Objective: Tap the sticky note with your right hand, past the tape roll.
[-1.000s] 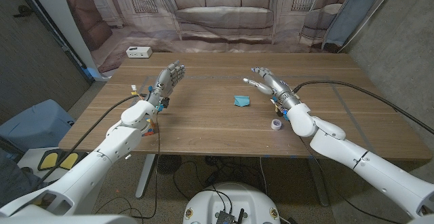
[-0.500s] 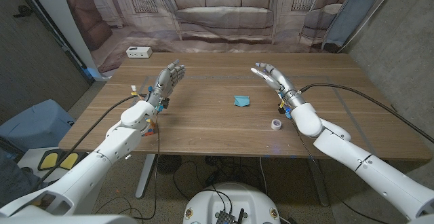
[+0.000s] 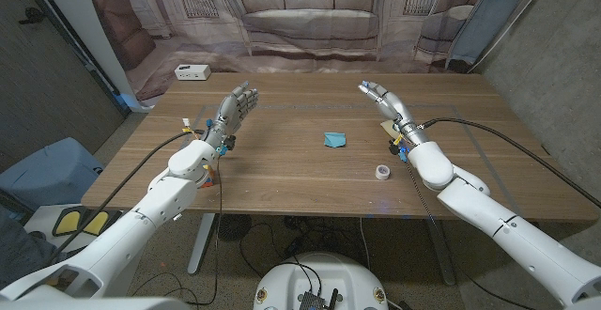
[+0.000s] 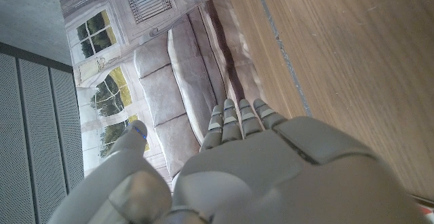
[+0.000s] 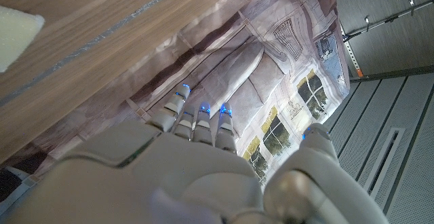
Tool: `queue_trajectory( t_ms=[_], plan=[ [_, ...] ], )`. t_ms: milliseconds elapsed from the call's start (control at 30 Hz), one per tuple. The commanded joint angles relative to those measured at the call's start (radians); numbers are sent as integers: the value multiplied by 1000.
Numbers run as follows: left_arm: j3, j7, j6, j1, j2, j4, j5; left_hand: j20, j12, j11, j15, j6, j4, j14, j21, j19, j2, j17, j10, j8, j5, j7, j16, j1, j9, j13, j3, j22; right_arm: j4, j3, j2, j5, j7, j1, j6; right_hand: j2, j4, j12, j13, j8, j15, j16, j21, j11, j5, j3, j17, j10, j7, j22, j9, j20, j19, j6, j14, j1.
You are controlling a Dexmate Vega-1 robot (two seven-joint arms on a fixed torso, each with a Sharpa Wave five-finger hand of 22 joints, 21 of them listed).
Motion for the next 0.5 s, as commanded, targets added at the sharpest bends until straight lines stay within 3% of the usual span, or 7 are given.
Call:
queue_trajectory(
  t_ms=[33, 500],
  plan=[
    [5, -23, -26, -7, -5, 13, 4, -6, 1, -9, -4, 3, -5, 3, 0, 0, -12, 3, 8, 2, -2, -1, 5, -2, 5, 1, -6, 4, 32, 29, 21, 118, 56, -1, 53, -3, -2, -2, 3, -2, -2, -4, 2, 8, 3, -4, 3, 2, 10, -1, 3, 2, 13, -4, 6, 4],
    [6, -41, -30, -21, -5, 22, 0, -9, 3, -8, -4, 7, -9, 6, 0, 4, -17, 2, 14, 3, -2, 0, 5, -6, 5, 1, -10, 3, 82, 62, 36, 304, 168, 1, 110, -4, -3, -7, 3, -7, -1, -8, -3, 12, 4, -4, 2, 3, 24, -1, 3, 0, 20, -2, 11, 7]
  ],
)
